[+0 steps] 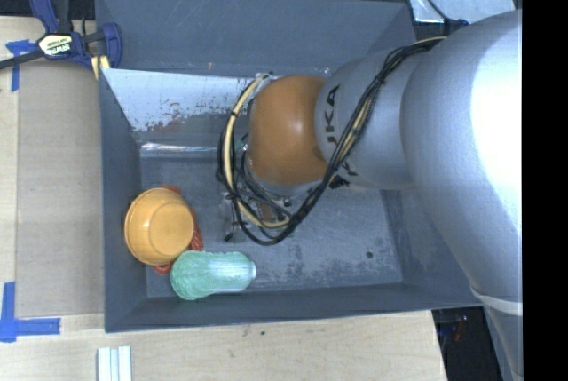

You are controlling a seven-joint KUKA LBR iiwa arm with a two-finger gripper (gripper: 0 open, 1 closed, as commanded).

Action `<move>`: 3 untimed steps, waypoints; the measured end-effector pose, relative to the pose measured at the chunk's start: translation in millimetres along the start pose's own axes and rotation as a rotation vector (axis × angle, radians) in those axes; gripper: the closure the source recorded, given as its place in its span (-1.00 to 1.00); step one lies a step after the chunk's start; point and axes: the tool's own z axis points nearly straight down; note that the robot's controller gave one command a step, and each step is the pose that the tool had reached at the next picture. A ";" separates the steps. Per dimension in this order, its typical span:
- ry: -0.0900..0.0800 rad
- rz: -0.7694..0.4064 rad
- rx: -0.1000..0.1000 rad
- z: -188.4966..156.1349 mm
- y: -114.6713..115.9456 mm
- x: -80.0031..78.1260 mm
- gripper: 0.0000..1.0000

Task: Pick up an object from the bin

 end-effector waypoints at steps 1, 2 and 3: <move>-0.007 -0.255 0.000 -15.9 -7.6 -35.1 1.00; -0.002 -0.061 0.009 -6.5 55.5 11.7 1.00; 0.009 -0.301 0.022 -0.8 56.8 -16.5 1.00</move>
Offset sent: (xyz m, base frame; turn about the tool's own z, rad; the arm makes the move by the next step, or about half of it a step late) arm -0.0192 0.0570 0.0049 -0.0608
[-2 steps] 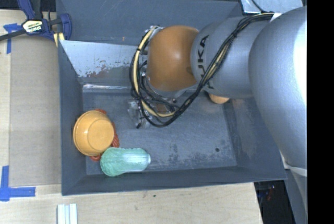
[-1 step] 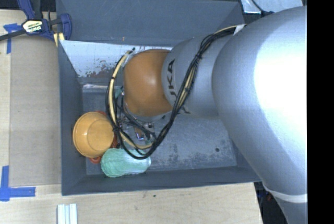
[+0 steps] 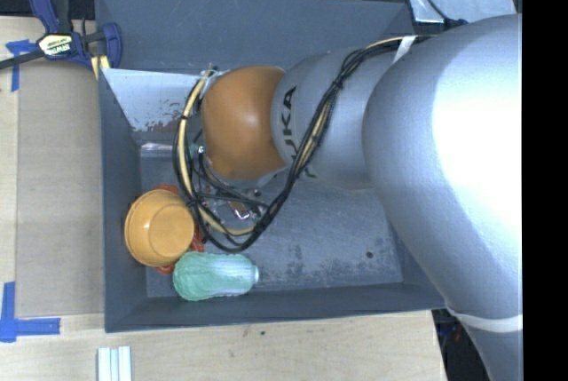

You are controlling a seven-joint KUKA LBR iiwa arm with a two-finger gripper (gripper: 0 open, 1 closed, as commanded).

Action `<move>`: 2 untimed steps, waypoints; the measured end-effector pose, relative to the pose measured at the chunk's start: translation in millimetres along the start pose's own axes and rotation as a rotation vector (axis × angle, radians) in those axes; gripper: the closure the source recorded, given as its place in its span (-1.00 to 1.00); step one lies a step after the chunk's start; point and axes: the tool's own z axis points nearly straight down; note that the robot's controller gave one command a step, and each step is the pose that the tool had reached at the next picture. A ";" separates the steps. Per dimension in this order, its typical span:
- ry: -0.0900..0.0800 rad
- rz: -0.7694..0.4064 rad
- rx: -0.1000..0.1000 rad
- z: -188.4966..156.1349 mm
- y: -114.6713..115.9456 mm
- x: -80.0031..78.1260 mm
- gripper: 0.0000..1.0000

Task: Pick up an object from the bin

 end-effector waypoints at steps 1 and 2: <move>-0.012 0.110 -0.014 -94.4 9.0 22.5 1.00; -0.028 -0.127 0.007 -13.1 16.9 45.4 1.00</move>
Offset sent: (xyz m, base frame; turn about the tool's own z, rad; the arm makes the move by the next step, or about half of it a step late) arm -0.0607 -0.0012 -0.0025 -0.1394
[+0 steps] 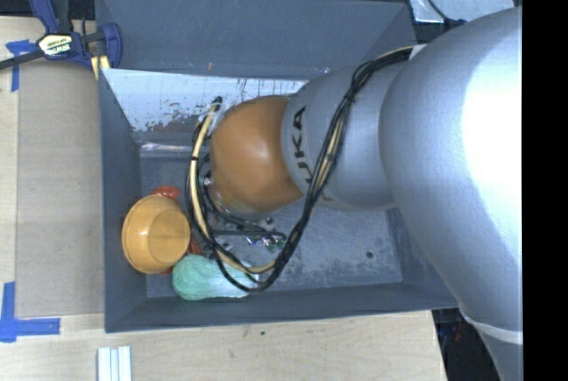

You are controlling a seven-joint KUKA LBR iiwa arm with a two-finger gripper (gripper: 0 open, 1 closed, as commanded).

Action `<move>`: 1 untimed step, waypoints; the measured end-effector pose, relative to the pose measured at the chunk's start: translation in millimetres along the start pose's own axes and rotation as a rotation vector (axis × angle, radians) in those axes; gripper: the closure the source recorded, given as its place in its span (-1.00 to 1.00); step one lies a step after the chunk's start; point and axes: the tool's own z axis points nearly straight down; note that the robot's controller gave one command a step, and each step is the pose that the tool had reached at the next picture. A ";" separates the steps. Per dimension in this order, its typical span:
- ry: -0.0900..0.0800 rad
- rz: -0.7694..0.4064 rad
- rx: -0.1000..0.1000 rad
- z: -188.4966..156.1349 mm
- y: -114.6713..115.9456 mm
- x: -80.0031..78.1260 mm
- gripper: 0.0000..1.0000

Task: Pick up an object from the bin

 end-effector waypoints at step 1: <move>0.009 0.258 -0.013 -55.0 35.8 -15.5 1.00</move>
Offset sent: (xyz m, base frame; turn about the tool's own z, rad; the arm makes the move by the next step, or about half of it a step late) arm 0.0082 0.0548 -0.0155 -0.2517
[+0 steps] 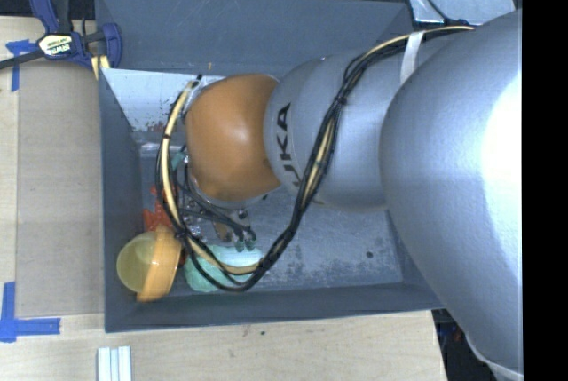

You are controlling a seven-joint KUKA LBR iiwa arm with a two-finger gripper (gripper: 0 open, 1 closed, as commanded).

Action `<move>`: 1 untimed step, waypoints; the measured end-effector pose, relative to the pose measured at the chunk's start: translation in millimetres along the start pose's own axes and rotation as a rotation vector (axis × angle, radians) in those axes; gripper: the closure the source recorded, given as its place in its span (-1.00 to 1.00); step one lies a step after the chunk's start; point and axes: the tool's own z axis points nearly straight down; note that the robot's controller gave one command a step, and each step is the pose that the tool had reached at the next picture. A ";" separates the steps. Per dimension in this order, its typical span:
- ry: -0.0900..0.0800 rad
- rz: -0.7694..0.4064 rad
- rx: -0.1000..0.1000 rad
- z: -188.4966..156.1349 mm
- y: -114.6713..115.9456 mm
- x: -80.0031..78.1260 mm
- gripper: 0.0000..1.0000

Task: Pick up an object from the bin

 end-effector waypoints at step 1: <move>-0.022 -0.507 0.025 69.4 9.7 -18.3 -1.00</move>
Offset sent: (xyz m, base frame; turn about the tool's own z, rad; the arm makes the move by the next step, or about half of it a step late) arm 0.0000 0.0000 0.0000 0.0000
